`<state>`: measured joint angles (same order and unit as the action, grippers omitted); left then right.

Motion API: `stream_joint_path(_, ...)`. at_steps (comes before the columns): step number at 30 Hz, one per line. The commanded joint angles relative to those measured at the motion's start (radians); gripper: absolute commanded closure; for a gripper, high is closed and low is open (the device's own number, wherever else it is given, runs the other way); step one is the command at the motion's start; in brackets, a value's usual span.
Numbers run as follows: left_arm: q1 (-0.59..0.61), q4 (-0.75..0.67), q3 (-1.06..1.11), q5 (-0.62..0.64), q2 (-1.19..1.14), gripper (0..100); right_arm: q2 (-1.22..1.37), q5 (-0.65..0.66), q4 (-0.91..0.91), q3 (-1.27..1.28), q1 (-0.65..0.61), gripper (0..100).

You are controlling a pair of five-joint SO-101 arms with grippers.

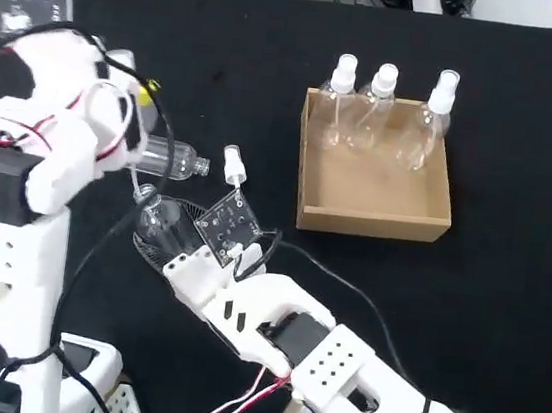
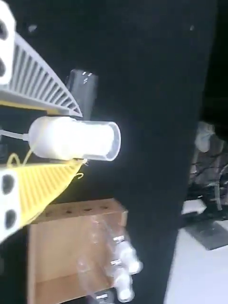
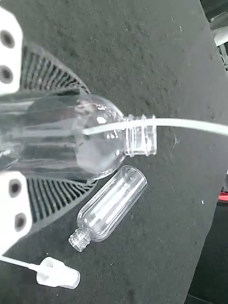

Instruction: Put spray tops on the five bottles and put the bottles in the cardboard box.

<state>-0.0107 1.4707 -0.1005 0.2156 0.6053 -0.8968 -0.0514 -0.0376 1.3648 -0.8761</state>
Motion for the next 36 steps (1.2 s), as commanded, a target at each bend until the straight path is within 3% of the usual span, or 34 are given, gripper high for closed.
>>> stream_joint_path(1,-0.07,0.003,0.056,-0.014,0.018,97,-0.036,-0.005,0.029,-0.019,0.021,98.7)
stream_joint_path(10,-0.077,-0.109,0.203,-0.017,0.026,97,-0.036,-0.006,0.029,-0.024,0.017,98.7)
stream_joint_path(23,-0.077,-0.064,0.205,-0.012,0.017,97,-0.041,-0.006,0.029,-0.03,0.021,98.7)
stream_joint_path(36,-0.11,-0.054,0.196,-0.011,0.028,97,-0.209,-0.008,0.008,0.025,0.021,98.7)
